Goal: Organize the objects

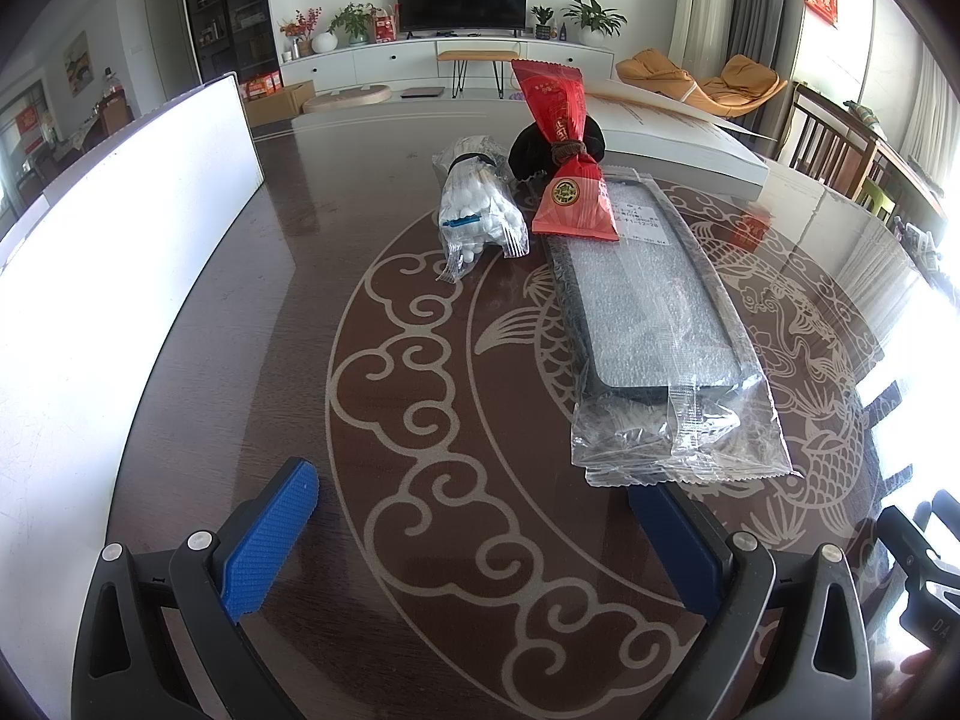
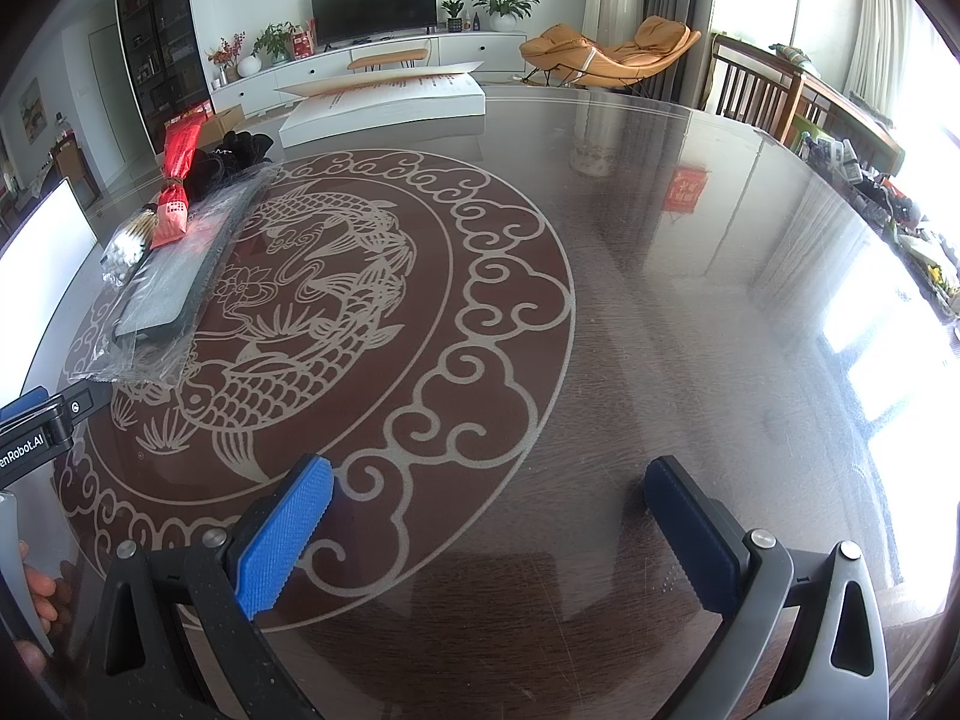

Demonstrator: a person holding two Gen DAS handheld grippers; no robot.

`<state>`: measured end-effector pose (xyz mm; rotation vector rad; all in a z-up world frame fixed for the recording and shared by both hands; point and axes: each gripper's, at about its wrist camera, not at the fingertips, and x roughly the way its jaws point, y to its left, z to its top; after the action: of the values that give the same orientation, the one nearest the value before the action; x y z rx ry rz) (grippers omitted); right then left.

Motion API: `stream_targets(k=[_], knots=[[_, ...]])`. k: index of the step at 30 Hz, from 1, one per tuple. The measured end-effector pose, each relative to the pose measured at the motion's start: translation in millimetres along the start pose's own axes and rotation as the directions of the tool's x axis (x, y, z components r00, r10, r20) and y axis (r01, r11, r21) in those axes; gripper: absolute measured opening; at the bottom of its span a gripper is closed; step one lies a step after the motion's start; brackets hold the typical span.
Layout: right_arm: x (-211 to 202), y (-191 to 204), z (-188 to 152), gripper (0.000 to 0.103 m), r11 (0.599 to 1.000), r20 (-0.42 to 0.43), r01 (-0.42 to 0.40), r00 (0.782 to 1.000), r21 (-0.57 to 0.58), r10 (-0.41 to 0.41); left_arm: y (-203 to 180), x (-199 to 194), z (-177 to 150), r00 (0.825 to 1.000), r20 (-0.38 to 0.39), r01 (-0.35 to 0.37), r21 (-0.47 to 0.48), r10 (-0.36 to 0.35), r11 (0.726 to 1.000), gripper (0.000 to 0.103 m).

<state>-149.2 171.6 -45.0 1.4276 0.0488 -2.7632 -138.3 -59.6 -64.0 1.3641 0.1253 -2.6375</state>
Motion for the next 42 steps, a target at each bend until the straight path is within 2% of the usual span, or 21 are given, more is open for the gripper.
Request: stream_targets(k=[4, 7, 8, 10, 11, 14, 16, 17, 20, 23, 25, 27, 29, 30, 31, 33, 37, 42], knots=[[0.0, -0.2, 0.0, 0.103, 1.000, 0.000, 0.000, 1.000, 0.000, 0.000, 1.4, -0.2, -0.2, 1.000, -0.010, 0.012, 0.011, -0.012, 1.000, 0.103], [0.0, -0.2, 0.0, 0.103, 1.000, 0.000, 0.000, 1.000, 0.000, 0.000, 5.4, 0.2, 2.1, 0.995, -0.083, 0.071, 0.088, -0.064, 0.994, 0.103], [0.0, -0.2, 0.0, 0.103, 1.000, 0.000, 0.000, 1.000, 0.000, 0.000, 7.5, 1.3, 3.7, 0.993, -0.101, 0.065, 0.088, -0.056, 0.994, 0.103], [-0.1, -0.2, 0.0, 0.103, 1.000, 0.000, 0.000, 1.000, 0.000, 0.000, 14.8, 2.6, 10.5, 0.986, -0.162, 0.042, 0.040, -0.035, 0.998, 0.103], [0.0, -0.1, 0.0, 0.103, 1.000, 0.000, 0.000, 1.000, 0.000, 0.000, 21.3, 1.7, 18.1, 0.984, -0.170, 0.062, -0.004, -0.062, 0.998, 0.103], [-0.1, -0.3, -0.1, 0.103, 1.000, 0.000, 0.000, 1.000, 0.000, 0.000, 40.6, -2.5, 54.9, 0.978, -0.105, 0.164, -0.136, -0.179, 0.977, 0.103], [-0.1, -0.3, -0.2, 0.103, 1.000, 0.000, 0.000, 1.000, 0.000, 0.000, 48.9, 5.9, 86.0, 0.971, -0.072, 0.208, -0.207, -0.226, 0.956, 0.103], [-0.1, -0.1, -0.1, 0.103, 1.000, 0.000, 0.000, 1.000, 0.000, 0.000, 49.6, 14.4, 101.8, 0.972, -0.062, 0.209, -0.221, -0.228, 0.953, 0.103], [-0.2, -0.3, -0.2, 0.103, 1.000, 0.000, 0.000, 1.000, 0.000, 0.000, 39.4, 51.8, 132.6, 0.979, -0.117, 0.146, -0.164, -0.166, 0.976, 0.103], [-0.2, -0.3, -0.2, 0.103, 1.000, 0.000, 0.000, 1.000, 0.000, 0.000, 23.1, 83.1, 139.1, 0.976, -0.171, 0.125, -0.061, -0.134, 0.990, 0.103], [-0.2, -0.4, -0.3, 0.103, 1.000, 0.000, 0.000, 1.000, 0.000, 0.000, 17.3, 91.2, 139.7, 0.980, -0.165, 0.115, -0.006, -0.115, 0.993, 0.101], [-0.2, -0.3, -0.3, 0.103, 1.000, 0.000, 0.000, 1.000, 0.000, 0.000, 16.7, 92.8, 142.3, 0.983, -0.137, 0.122, 0.000, -0.120, 0.993, 0.100], [-0.1, 0.0, -0.2, 0.103, 1.000, 0.000, 0.000, 1.000, 0.000, 0.000, 21.8, 91.6, 145.6, 0.989, -0.105, 0.105, -0.014, -0.106, 0.994, 0.082], [-0.1, 0.1, -0.2, 0.103, 1.000, 0.000, 0.000, 1.000, 0.000, 0.000, 23.8, 90.1, 146.6, 0.993, -0.089, 0.076, -0.006, -0.077, 0.997, 0.063], [-0.1, 0.0, -0.2, 0.103, 1.000, 0.000, 0.000, 1.000, 0.000, 0.000, 24.4, 88.7, 146.2, 0.994, -0.079, 0.078, 0.003, -0.077, 0.997, 0.049], [0.0, 0.2, -0.2, 0.103, 1.000, 0.000, 0.000, 1.000, 0.000, 0.000, 25.0, 86.5, 141.9, 0.997, -0.062, 0.057, 0.036, -0.055, 0.998, 0.033], [-0.1, -0.1, -0.3, 0.103, 1.000, 0.000, 0.000, 1.000, 0.000, 0.000, 26.7, 69.7, 119.1, 0.997, -0.057, 0.050, 0.056, -0.047, 0.997, 0.032], [-0.1, -0.1, -0.3, 0.103, 1.000, 0.000, 0.000, 1.000, 0.000, 0.000, 25.9, 27.6, 59.4, 0.994, -0.067, 0.091, 0.043, -0.088, 0.995, 0.032]])
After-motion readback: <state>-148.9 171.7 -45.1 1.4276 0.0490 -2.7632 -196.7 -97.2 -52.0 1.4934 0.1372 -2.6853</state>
